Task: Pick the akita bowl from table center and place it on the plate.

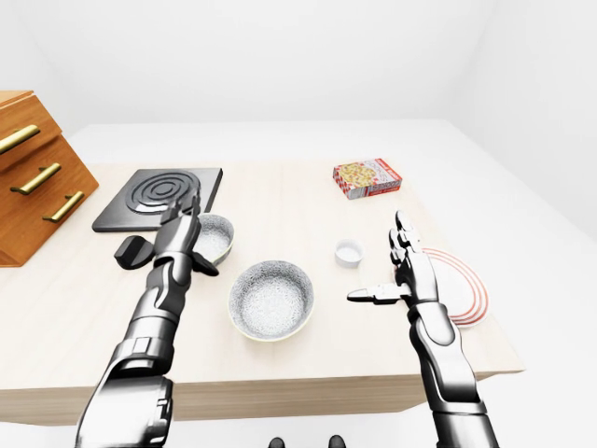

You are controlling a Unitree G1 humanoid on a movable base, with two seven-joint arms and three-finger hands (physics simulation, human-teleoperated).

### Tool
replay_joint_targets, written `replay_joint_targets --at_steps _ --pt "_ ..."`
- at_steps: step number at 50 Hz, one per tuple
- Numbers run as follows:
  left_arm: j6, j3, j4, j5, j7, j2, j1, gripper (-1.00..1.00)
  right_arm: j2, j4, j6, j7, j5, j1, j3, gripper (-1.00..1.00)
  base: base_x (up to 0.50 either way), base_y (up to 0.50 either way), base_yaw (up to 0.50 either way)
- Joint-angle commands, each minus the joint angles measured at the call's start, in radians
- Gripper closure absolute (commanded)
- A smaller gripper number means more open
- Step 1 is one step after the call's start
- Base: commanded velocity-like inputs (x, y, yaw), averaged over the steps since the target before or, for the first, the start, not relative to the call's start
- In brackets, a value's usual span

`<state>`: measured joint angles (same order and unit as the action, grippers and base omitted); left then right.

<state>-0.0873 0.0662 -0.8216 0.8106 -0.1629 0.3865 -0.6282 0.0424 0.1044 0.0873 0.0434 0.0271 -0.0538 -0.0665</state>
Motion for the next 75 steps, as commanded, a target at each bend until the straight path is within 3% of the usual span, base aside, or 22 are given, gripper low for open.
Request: replay_joint_targets --at_steps 1,8,25,27,28,29,41,44,47,66,67,69,70,71,75 --pt "0.0 -0.057 -0.247 0.13 -0.084 0.0 -0.106 -1.0 0.001 -0.011 0.0 0.0 0.003 -0.003 0.0 -1.0 0.0 0.0 0.0" --pt "0.0 -0.083 -0.362 0.156 -0.104 -0.017 -0.152 -1.0 0.002 -0.012 0.0 -0.001 0.006 -0.004 -0.001 -1.0 0.0 0.0 0.0" --pt "0.004 -0.115 -0.45 0.211 -0.022 -0.039 -0.219 -1.0 0.003 -0.018 0.0 0.002 0.009 -0.002 -0.003 -1.0 0.0 0.0 0.0" --pt "0.023 -0.118 -0.454 0.224 -0.013 -0.041 -0.225 -1.0 0.003 -0.017 0.0 0.002 0.009 -0.002 -0.003 -1.0 0.0 0.0 0.0" --pt "0.053 -0.114 -0.458 0.224 -0.001 -0.046 -0.229 -1.0 0.003 -0.017 0.0 0.002 0.009 -0.003 -0.002 -1.0 0.0 0.0 0.0" --pt "0.065 -0.12 -0.461 0.233 0.01 -0.047 -0.229 -1.0 0.003 -0.017 0.0 0.002 0.009 -0.003 -0.002 -1.0 0.0 0.0 0.0" --pt "0.174 -0.12 -0.499 0.258 0.053 -0.062 -0.228 -1.0 0.002 -0.033 0.0 -0.002 0.012 -0.01 0.0 -1.0 0.0 0.0 0.0" --pt "0.175 -0.117 -0.503 0.256 0.057 -0.063 -0.223 -1.0 0.002 -0.037 0.0 -0.002 0.012 -0.011 0.0 -1.0 0.0 0.0 0.0" --pt "0.175 -0.121 -0.433 0.258 0.117 -0.059 -0.213 -1.0 0.003 -0.038 0.0 -0.001 0.012 -0.006 0.0 -1.0 0.0 0.0 0.0" --pt "0.175 -0.131 -0.429 0.287 0.211 -0.068 -0.218 -0.98 0.002 -0.019 0.0 0.003 0.016 0.005 0.0 -1.0 0.0 0.0 0.0" --pt "0.175 -0.131 -0.427 0.288 0.214 -0.069 -0.218 -0.92 0.002 -0.018 0.0 0.004 0.015 0.006 0.0 -1.0 0.0 0.0 0.0" --pt "0.175 -0.132 -0.421 0.291 0.223 -0.069 -0.217 -0.4 0.003 -0.015 0.0 0.005 0.015 0.006 -0.002 -1.0 0.0 0.0 0.0" --pt "0.175 -0.131 -0.42 0.292 0.231 -0.069 -0.218 0.55 0.003 -0.015 0.0 0.005 0.014 0.006 -0.003 -1.0 0.0 0.0 0.0" --pt "0.175 -0.131 -0.42 0.292 0.231 -0.069 -0.218 1.0 0.004 -0.015 0.0 0.005 0.015 0.006 -0.003 -1.0 0.0 0.0 0.0" --pt "0.175 -0.13 -0.42 0.293 0.237 -0.068 -0.218 1.0 0.004 -0.016 0.0 0.007 0.013 0.007 -0.004 -1.0 0.0 0.0 0.0"
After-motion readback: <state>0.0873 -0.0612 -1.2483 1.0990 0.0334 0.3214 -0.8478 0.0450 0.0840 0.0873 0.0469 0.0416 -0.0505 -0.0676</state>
